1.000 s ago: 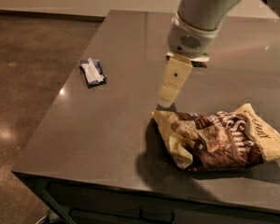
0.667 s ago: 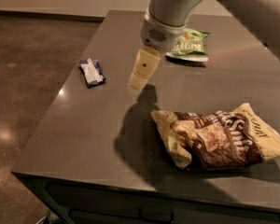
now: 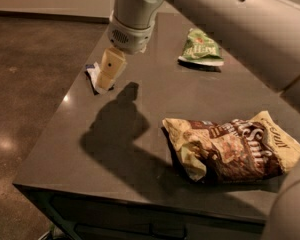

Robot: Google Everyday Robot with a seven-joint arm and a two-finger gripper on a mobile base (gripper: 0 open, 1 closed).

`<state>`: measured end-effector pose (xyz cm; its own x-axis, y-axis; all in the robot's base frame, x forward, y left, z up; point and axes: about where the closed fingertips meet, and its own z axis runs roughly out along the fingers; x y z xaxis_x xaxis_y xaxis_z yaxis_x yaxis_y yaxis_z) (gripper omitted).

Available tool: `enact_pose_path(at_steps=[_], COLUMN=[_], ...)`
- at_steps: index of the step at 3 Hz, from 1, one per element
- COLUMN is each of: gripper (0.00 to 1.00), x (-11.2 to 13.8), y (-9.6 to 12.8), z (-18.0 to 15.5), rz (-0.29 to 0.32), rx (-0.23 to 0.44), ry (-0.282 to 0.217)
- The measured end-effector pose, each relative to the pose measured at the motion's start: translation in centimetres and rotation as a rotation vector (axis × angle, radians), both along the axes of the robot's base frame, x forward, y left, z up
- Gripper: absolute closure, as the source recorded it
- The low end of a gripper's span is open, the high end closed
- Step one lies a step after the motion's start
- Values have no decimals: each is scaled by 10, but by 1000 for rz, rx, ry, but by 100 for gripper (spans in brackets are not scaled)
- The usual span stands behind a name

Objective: Move rxbar blueberry near brown chip bag

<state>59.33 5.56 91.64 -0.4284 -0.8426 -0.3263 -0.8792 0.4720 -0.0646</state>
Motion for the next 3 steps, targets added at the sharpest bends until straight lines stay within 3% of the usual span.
enact_pose_path(at_steps=[1,3], gripper=[0,0], x=[22,62], y=[37,86], z=[-14,-43], rz=[-48,-100], rx=[-47,-142], ry=[5,33])
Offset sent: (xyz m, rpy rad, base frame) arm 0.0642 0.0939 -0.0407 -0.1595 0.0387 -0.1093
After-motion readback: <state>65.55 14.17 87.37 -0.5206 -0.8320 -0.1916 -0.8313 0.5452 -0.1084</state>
